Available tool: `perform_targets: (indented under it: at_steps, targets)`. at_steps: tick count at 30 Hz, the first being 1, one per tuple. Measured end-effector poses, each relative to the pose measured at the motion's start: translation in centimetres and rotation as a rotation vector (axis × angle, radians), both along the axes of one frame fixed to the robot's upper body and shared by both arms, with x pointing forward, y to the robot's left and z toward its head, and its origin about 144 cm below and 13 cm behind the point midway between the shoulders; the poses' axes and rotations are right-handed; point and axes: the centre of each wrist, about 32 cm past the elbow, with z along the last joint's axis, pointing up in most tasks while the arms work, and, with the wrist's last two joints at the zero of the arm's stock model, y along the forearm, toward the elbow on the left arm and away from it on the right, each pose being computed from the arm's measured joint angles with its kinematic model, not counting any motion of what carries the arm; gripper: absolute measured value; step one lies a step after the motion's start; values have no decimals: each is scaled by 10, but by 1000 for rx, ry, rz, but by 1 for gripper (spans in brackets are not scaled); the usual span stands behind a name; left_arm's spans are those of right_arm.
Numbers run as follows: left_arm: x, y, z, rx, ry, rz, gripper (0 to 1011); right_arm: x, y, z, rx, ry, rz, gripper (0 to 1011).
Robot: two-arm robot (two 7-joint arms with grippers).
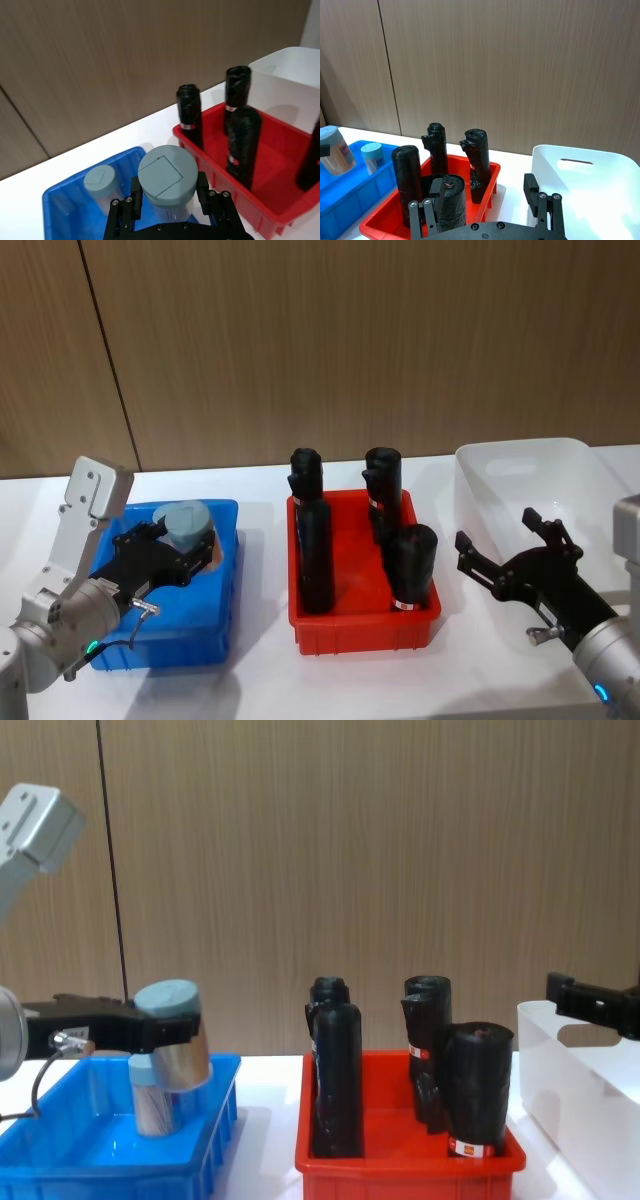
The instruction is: Pick the cotton swabs from the blue box and place them into the white box.
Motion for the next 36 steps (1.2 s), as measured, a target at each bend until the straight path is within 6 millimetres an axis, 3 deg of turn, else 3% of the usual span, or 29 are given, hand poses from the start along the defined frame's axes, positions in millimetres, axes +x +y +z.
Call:
perform_targets:
  at_steps: [21,36]
  targets:
    - [2,4,15,-48,-24,-320,652,0,0,0,0,0,0,1002]
    - [17,-3,16,-85,0,-570,652,0,0,0,0,0,0,1002]
